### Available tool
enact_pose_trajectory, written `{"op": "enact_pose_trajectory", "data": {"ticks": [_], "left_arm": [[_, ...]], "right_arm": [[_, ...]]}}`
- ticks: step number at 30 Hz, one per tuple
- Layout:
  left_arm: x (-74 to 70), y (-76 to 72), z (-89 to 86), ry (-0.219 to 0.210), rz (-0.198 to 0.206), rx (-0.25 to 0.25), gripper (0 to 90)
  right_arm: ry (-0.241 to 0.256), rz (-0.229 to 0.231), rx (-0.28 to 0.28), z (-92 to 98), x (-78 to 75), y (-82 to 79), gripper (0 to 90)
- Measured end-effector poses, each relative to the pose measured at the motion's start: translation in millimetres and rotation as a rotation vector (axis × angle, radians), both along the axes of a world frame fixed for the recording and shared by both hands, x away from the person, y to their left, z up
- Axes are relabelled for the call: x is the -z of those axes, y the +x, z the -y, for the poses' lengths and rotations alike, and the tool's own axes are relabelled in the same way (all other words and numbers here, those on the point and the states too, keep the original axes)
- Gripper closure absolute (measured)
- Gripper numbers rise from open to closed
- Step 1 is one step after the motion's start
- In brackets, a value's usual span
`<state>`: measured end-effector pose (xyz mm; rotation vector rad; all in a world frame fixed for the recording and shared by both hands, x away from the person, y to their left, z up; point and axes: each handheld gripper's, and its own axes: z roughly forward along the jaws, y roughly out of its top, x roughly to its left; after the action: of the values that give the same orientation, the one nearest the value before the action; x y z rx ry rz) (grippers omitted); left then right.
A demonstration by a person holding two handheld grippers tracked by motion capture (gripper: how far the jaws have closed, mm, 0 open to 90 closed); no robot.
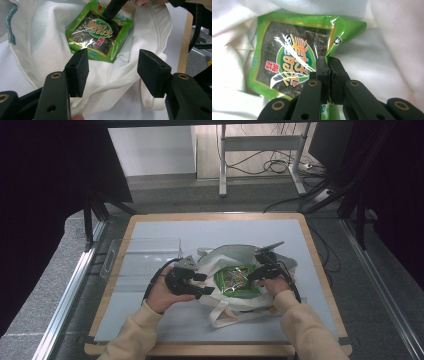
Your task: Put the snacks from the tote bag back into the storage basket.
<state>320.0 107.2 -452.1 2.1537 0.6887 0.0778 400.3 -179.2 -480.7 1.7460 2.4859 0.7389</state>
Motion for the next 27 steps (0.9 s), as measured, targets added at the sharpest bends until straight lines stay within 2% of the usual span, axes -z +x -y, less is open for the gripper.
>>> {"op": "enact_pose_trajectory", "data": {"ticks": [12,20,23,27], "left_arm": [[-0.6,1.1,-2.2,0.009,0.004,0.002,42.1],[-0.3,1.2,-3.3,-0.003,0.001,-0.009,41.9],[-0.7,1.9,-4.7,0.009,0.006,0.0,41.8],[-0.7,0.8,-4.5,-0.005,-0.002,-0.012,41.8]], "right_arm": [[0.036,0.095,-0.018,19.7,-26.2,-13.7,87.2],[0.035,0.152,-0.064,18.7,-41.0,-23.2,87.2],[0.033,0.157,-0.07,18.1,-43.1,-24.5,87.2],[0.008,0.148,-0.066,18.1,-40.3,-24.7,87.3]]}}
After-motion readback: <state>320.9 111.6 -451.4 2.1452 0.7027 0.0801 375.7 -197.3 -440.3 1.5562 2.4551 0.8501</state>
